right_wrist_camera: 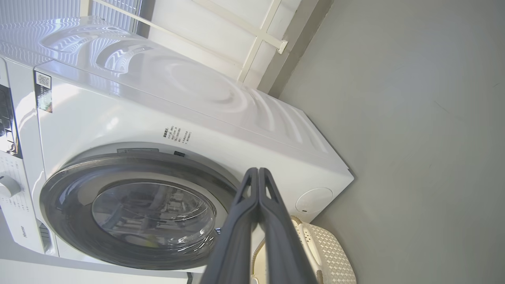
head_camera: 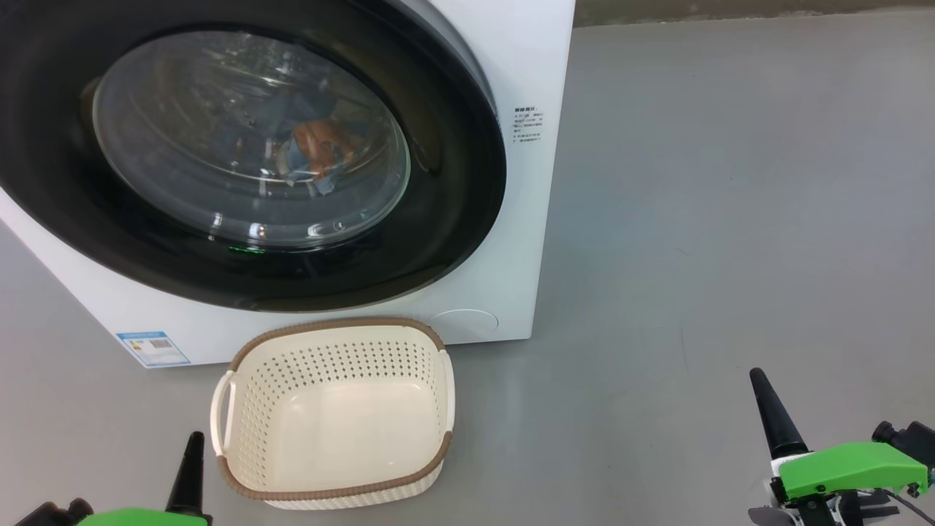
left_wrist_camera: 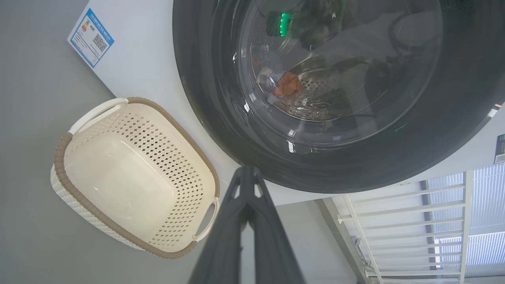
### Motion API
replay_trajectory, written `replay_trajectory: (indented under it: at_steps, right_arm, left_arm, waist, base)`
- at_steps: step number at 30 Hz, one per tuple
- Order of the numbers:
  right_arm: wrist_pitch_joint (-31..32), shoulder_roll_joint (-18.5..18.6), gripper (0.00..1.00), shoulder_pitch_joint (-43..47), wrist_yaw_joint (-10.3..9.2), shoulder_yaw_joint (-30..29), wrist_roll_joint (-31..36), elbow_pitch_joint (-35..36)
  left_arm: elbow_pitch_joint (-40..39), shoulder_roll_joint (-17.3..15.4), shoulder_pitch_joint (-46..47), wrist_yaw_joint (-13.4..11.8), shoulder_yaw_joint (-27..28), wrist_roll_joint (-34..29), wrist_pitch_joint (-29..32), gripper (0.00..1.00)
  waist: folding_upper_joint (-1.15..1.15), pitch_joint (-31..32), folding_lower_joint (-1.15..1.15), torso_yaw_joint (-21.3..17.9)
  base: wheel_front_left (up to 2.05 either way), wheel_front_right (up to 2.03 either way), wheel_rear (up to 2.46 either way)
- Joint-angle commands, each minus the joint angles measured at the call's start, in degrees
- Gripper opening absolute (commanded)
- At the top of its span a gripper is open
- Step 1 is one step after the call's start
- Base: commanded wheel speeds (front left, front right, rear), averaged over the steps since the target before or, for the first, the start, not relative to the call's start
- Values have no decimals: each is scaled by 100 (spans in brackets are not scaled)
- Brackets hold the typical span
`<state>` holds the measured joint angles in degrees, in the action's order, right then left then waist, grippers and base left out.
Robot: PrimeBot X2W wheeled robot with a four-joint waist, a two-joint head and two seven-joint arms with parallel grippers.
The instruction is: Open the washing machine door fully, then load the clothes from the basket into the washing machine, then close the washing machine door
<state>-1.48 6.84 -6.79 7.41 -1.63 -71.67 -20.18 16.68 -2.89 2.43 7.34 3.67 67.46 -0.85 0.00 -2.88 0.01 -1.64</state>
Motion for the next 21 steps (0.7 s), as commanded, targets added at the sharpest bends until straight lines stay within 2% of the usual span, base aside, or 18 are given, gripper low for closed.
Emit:
replay_trajectory:
  at_steps: [1,21]
  right_arm:
    - [54,8,0,-10,5,18,-126,190]
    - [396,-170,0,27,7,-204,-1087,399]
  left_arm:
    - [-172,-87,248,11,149,156,50,0]
    - [-215,-44,312,13,219,1284,387,0]
  waist:
    - [0,8,0,6]
    - [0,136,0,83]
  base:
    - [0,0,0]
    - [0,0,0]
